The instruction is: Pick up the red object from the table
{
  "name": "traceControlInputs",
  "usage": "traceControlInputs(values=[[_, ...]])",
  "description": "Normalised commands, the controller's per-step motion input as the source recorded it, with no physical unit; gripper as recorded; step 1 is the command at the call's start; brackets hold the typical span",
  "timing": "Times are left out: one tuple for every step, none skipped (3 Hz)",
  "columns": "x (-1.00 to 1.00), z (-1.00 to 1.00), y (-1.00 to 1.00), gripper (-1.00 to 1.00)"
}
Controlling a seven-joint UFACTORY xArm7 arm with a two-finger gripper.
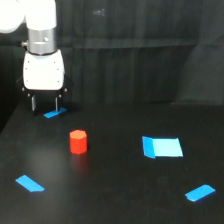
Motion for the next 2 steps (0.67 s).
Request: traceControlInputs(values=[[0.58,-0.32,0.08,1.0],[0.66,-0.23,0.03,1.0]])
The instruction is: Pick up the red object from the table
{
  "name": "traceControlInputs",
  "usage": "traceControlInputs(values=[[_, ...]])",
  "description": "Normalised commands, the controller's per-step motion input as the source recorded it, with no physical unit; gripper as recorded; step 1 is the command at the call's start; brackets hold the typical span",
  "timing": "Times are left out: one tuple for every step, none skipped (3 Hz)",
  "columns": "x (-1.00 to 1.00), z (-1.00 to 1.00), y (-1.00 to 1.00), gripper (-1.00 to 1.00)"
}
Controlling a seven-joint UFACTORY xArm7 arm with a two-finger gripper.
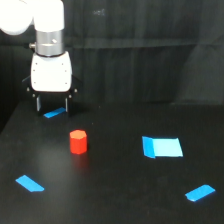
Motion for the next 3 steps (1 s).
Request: traceControlInputs(values=[[0.8,-0.23,-0.47,1.0],[0.63,0.02,-0.61,1.0],[0.36,0.16,-0.53,0.98]])
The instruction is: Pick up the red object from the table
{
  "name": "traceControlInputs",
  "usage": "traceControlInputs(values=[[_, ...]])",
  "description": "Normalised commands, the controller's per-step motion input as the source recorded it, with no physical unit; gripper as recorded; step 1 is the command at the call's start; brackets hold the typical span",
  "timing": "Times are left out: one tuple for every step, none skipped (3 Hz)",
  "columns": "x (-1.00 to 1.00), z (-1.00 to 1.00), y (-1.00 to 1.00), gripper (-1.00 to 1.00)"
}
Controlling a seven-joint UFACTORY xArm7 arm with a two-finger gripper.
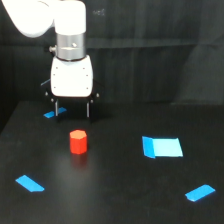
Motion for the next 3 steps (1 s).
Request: traceControlInputs(values=[[0.18,0.09,-0.61,1.0],[-0.02,0.13,-0.67,1.0],[0.0,0.28,-0.73,1.0]])
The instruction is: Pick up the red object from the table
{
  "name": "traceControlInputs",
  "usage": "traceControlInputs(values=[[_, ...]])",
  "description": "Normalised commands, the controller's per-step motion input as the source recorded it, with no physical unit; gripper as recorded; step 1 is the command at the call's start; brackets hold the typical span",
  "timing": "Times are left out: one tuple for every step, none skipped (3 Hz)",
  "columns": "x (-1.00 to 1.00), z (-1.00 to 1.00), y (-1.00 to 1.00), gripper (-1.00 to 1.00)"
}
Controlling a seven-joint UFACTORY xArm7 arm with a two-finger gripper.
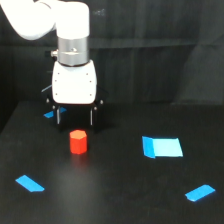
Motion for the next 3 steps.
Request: traceControlInputs(values=[[0.05,-0.07,-0.67,1.0],[0.1,-0.23,-0.66,0.94],[0.08,-0.32,-0.62,0.95]])
